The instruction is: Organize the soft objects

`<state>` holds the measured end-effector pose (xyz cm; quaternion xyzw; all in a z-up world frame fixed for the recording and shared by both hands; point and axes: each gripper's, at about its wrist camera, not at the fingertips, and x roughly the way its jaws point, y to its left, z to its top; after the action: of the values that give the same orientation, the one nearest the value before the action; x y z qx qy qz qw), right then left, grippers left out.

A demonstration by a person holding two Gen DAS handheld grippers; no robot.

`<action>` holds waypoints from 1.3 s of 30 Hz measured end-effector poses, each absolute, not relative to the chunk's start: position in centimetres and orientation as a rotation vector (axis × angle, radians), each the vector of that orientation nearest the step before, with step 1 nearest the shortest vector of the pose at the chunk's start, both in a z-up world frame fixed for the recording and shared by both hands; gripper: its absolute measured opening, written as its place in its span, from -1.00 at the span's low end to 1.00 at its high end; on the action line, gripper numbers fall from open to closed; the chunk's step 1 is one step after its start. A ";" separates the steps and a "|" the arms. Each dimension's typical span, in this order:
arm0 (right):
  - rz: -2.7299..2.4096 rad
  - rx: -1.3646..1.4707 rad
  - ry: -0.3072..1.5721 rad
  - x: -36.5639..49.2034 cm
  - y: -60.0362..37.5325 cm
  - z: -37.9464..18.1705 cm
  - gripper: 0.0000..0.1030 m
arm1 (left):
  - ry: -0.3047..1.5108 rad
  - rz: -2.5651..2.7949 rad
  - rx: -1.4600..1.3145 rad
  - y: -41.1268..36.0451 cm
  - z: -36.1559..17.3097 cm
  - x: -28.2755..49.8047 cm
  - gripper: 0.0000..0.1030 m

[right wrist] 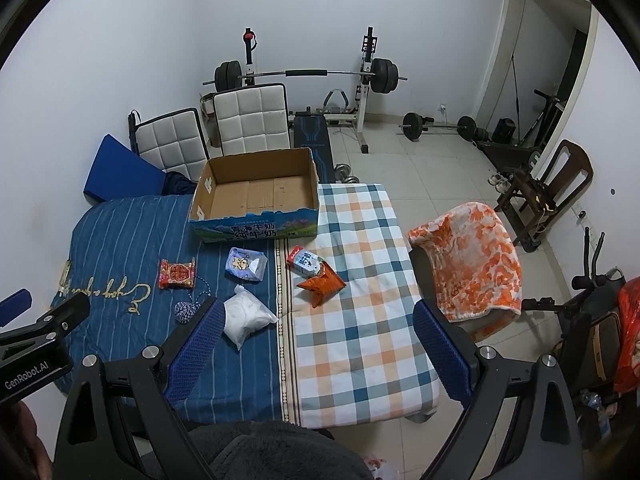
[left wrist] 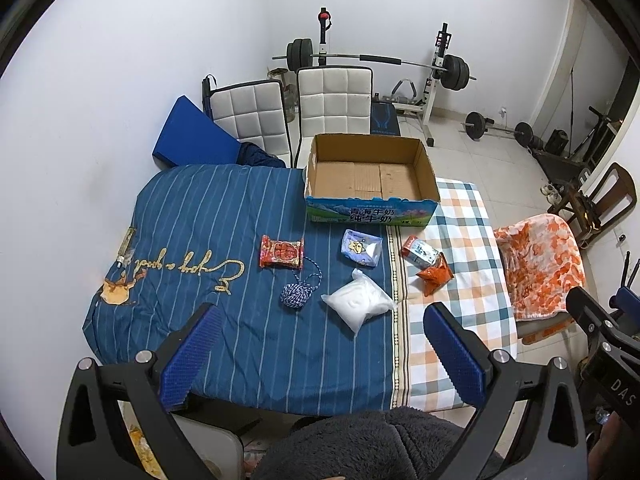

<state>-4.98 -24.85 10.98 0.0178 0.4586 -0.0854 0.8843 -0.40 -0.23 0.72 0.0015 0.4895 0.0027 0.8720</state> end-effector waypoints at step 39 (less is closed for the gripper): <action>-0.172 0.042 0.962 -3.3 -23.4 10.6 0.88 | 1.040 0.009 0.003 0.2 -0.1 -0.7 1.00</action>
<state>-3.27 -23.44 10.61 0.0201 0.4622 -0.0825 0.8827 -0.72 0.17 -0.11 0.0016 0.4969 0.0044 0.8678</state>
